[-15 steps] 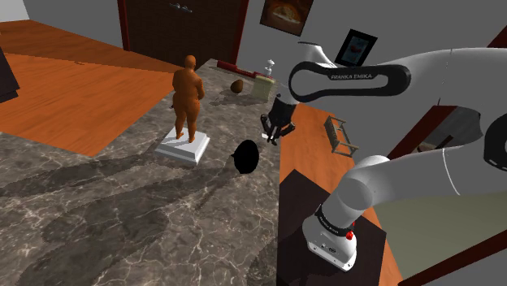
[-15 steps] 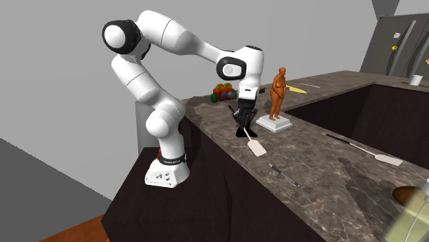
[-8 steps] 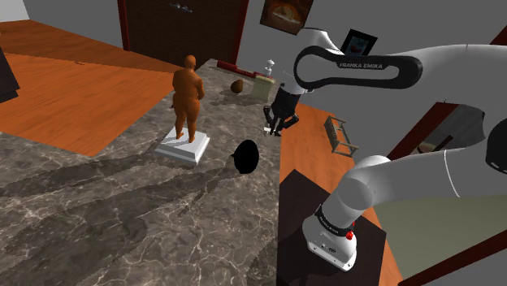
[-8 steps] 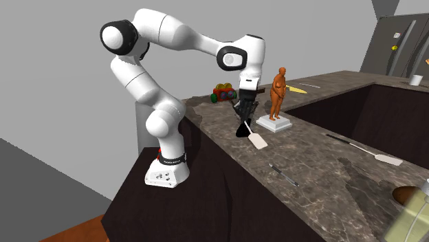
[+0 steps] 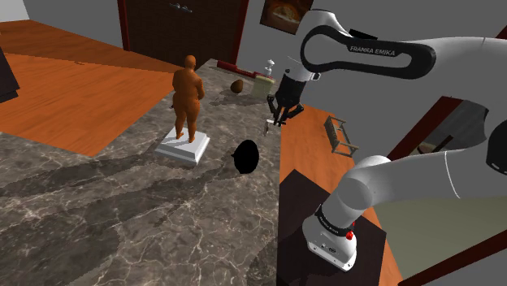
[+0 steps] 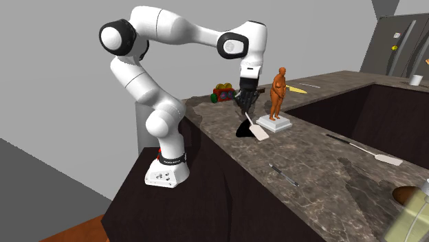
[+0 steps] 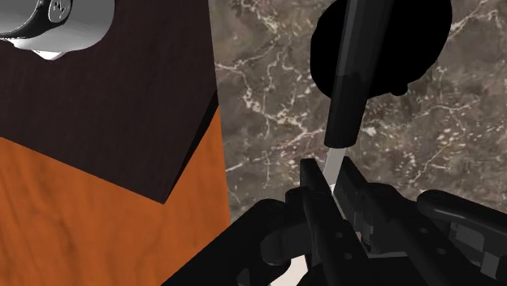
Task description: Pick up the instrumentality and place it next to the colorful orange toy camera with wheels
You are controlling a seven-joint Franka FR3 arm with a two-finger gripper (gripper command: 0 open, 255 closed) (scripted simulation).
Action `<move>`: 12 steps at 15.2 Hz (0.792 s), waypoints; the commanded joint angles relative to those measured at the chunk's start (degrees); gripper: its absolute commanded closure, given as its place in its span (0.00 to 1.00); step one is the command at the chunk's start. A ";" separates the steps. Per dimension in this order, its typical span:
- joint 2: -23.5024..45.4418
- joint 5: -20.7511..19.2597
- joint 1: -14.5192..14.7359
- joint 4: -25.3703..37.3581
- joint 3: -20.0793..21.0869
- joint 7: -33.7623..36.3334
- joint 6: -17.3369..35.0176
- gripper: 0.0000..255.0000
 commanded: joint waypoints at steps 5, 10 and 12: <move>0.09 -0.39 -0.14 4.65 -0.39 0.33 -4.58 1.00; -0.39 0.20 0.35 7.15 0.46 1.81 -7.41 1.00; -1.63 1.85 1.52 6.61 2.64 4.43 -7.77 1.00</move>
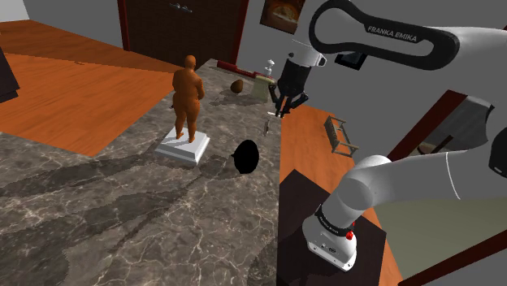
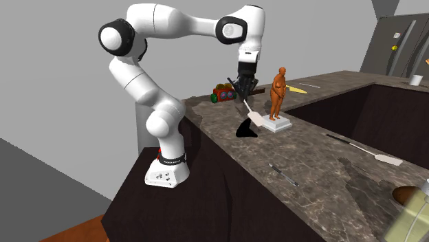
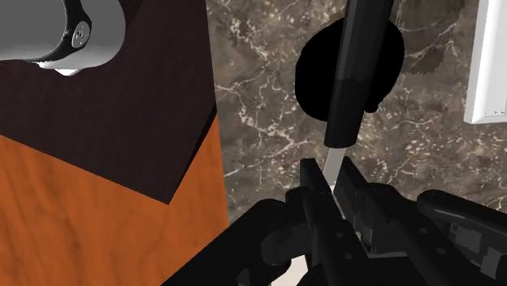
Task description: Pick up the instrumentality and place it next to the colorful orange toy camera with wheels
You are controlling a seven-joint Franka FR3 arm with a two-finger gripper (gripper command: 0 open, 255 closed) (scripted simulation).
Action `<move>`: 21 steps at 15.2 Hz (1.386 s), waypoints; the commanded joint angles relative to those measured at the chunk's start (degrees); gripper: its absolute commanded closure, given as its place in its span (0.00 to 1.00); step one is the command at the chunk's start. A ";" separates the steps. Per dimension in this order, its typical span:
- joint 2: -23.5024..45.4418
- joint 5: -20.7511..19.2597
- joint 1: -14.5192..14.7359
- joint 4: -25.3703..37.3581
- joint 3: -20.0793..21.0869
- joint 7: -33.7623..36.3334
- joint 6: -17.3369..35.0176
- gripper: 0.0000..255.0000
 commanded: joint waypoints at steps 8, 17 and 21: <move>-2.89 7.52 4.92 0.12 10.15 12.01 -0.97 1.00; -0.16 13.94 7.96 5.33 21.71 24.74 -0.03 1.00; 2.71 15.72 8.15 9.20 27.41 30.58 0.94 1.00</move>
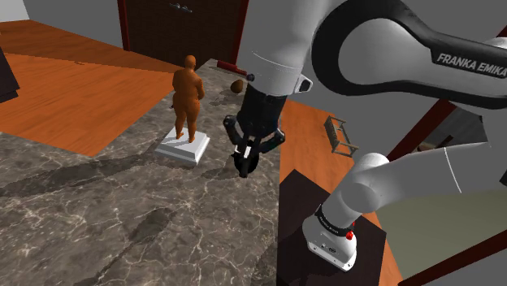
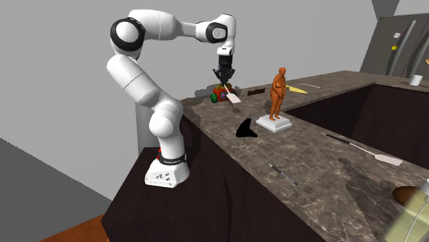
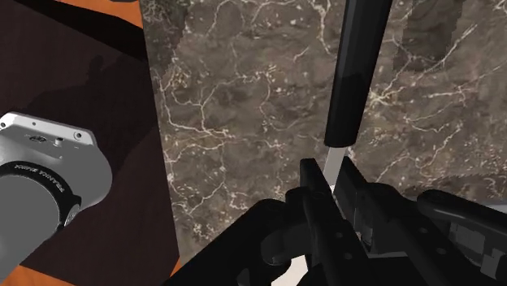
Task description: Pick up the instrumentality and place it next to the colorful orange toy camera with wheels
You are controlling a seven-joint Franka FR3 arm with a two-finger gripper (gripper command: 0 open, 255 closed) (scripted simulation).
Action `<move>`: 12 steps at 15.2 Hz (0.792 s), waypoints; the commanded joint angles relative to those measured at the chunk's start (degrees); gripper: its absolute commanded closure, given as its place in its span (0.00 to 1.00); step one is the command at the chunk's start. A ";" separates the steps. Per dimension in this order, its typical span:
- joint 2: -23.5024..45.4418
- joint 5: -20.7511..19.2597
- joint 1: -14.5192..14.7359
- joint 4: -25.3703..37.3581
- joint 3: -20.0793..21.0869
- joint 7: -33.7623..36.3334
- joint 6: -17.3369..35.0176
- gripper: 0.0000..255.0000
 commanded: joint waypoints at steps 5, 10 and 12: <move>5.55 1.24 -1.02 6.74 9.49 9.15 1.98 1.00; 7.67 1.44 -1.81 7.11 13.57 11.79 4.81 1.00; 7.65 1.76 -1.74 5.67 14.06 11.58 6.27 1.00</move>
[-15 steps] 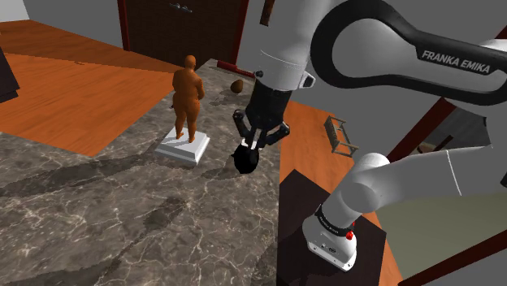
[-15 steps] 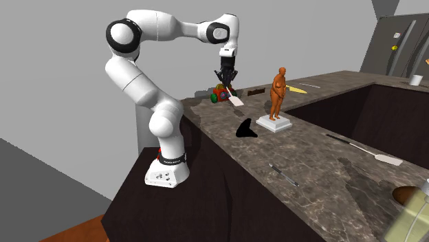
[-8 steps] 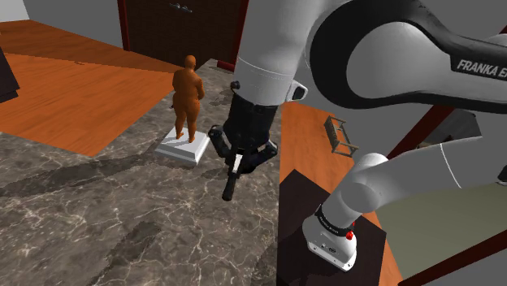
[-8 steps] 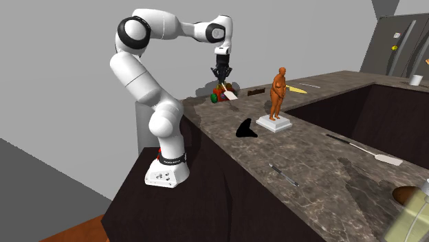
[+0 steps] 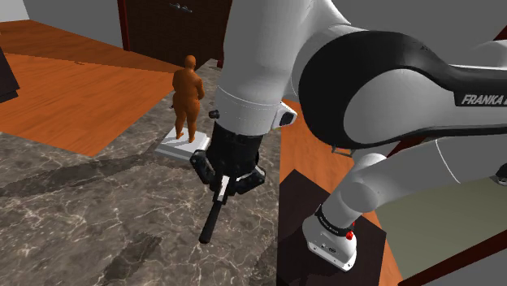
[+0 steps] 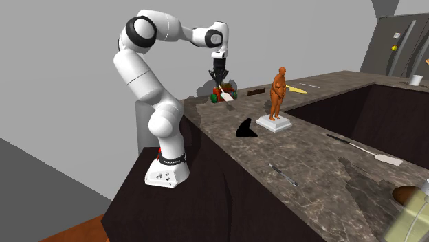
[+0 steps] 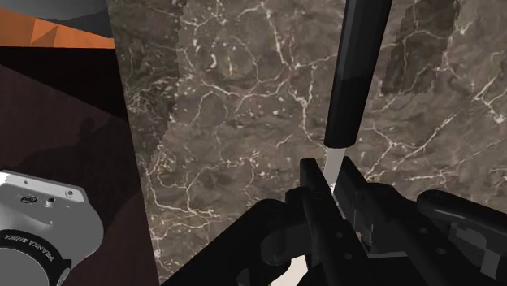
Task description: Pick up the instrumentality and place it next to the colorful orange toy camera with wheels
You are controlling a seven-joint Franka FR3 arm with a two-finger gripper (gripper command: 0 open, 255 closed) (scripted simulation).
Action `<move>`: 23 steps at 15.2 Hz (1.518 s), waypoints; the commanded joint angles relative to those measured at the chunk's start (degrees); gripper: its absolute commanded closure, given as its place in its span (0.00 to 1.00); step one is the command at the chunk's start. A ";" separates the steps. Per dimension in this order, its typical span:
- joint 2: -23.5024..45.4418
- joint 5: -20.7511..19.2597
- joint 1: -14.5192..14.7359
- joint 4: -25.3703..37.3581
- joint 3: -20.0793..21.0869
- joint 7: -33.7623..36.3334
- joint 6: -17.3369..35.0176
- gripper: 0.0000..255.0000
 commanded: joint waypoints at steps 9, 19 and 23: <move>0.67 1.41 -0.01 -6.52 2.96 -0.81 7.44 1.00; 3.02 2.40 -0.96 -12.08 7.14 -1.15 15.55 1.00; 4.50 2.54 -1.75 -14.00 9.22 -1.09 19.01 1.00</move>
